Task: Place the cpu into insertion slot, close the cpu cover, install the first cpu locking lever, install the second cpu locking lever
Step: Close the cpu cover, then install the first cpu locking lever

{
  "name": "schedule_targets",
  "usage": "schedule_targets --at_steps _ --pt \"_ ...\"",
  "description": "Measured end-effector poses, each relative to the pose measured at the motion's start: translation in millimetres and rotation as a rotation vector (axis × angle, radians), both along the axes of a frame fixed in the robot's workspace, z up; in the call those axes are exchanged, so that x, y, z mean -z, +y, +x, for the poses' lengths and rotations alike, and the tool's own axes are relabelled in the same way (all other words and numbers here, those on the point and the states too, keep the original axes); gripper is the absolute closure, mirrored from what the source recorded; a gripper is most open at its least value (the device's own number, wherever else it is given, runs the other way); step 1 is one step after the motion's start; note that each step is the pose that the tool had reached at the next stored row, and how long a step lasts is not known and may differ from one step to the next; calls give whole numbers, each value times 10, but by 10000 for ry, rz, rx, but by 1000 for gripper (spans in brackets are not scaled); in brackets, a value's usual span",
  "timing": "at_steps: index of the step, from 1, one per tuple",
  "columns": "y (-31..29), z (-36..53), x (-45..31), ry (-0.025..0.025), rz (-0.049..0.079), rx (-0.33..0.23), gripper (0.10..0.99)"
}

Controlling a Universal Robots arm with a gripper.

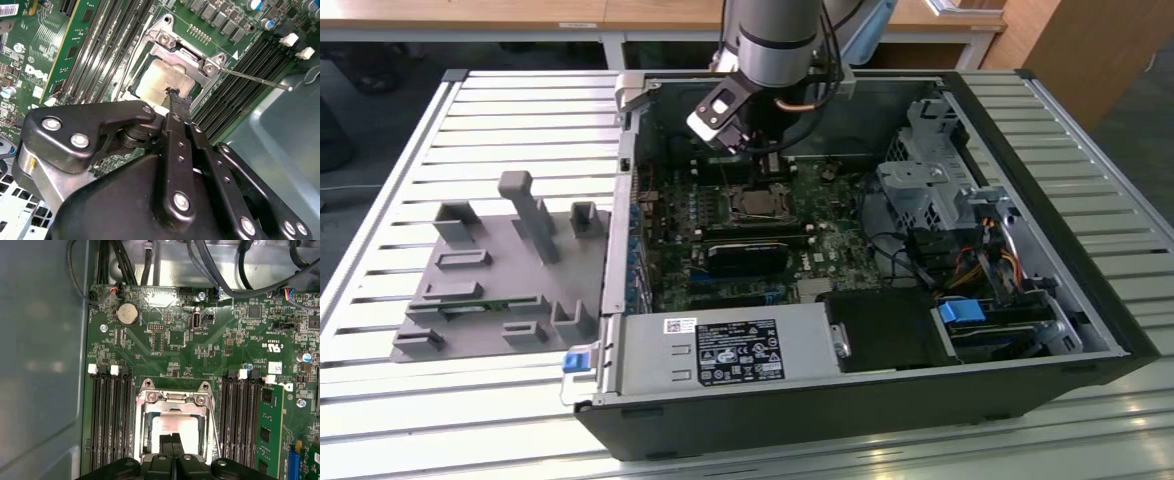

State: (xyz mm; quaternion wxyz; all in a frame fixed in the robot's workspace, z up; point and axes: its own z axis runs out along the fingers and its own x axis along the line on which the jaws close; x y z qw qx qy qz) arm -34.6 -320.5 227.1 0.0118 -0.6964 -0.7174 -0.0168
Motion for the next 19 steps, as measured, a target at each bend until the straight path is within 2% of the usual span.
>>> schedule_targets --at_steps 9,13,19 --pt "0 -7 -30 0 1 0 976" --pt "0 -7 -101 3 0 0 976" --pt "0 -7 -253 19 0 0 976"
